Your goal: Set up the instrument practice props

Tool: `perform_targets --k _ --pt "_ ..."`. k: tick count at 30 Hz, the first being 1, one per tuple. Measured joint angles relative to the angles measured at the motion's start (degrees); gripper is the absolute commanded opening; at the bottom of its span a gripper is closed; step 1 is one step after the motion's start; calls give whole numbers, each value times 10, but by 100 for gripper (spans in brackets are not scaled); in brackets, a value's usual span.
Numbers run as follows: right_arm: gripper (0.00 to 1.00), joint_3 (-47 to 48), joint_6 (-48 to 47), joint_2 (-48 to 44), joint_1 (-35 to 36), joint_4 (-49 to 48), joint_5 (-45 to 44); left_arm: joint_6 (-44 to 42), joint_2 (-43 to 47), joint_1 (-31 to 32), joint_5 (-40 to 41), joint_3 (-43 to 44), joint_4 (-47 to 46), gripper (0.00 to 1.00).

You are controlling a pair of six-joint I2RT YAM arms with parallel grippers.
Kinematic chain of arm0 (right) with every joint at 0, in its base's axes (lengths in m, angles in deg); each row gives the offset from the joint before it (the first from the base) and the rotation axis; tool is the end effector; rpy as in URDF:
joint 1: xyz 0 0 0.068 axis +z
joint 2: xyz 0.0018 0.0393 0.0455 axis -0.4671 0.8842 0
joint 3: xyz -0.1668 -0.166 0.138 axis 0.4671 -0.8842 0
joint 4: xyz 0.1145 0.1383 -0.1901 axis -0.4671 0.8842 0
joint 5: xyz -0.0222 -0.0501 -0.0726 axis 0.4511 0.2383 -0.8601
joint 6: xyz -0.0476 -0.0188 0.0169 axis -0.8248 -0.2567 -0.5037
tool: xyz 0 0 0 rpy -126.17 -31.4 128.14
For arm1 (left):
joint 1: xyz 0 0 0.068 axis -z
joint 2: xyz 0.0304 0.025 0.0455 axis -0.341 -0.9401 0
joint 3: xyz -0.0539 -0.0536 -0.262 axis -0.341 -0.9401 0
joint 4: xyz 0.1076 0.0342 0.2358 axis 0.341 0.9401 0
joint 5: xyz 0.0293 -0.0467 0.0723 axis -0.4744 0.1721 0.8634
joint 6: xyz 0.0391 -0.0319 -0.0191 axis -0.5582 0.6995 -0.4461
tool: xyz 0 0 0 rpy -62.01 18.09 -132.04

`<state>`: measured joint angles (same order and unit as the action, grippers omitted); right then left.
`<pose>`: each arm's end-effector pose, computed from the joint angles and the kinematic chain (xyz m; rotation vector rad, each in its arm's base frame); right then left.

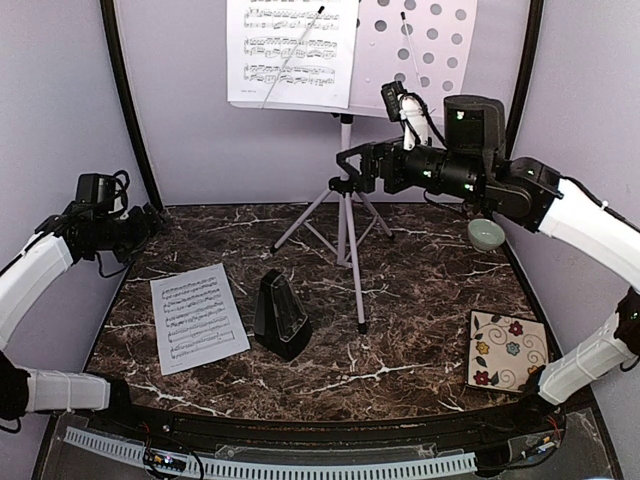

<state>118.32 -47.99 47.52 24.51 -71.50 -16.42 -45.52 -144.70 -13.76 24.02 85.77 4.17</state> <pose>0.1944 0.2445 0.4534 -0.5330 1.6598 0.7051 0.2337 -0.0277 0.3317 -0.5887 2.1095 -0.5306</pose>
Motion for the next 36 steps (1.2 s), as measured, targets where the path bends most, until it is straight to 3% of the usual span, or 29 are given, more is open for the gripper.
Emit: perform_targets --k 5,12,25,36 --pt "94 -17 9 2 0 21 22 -20 -31 -123 -72 -33 4 88" --pt "97 -9 5 26 0 28 63 -115 -198 -186 -105 5 7 89" --pt "98 3 -5 41 0 34 111 -278 -364 -247 -120 56 2 43" --pt "99 23 -5 63 -3 37 116 -368 -451 -247 -144 84 -8 29"
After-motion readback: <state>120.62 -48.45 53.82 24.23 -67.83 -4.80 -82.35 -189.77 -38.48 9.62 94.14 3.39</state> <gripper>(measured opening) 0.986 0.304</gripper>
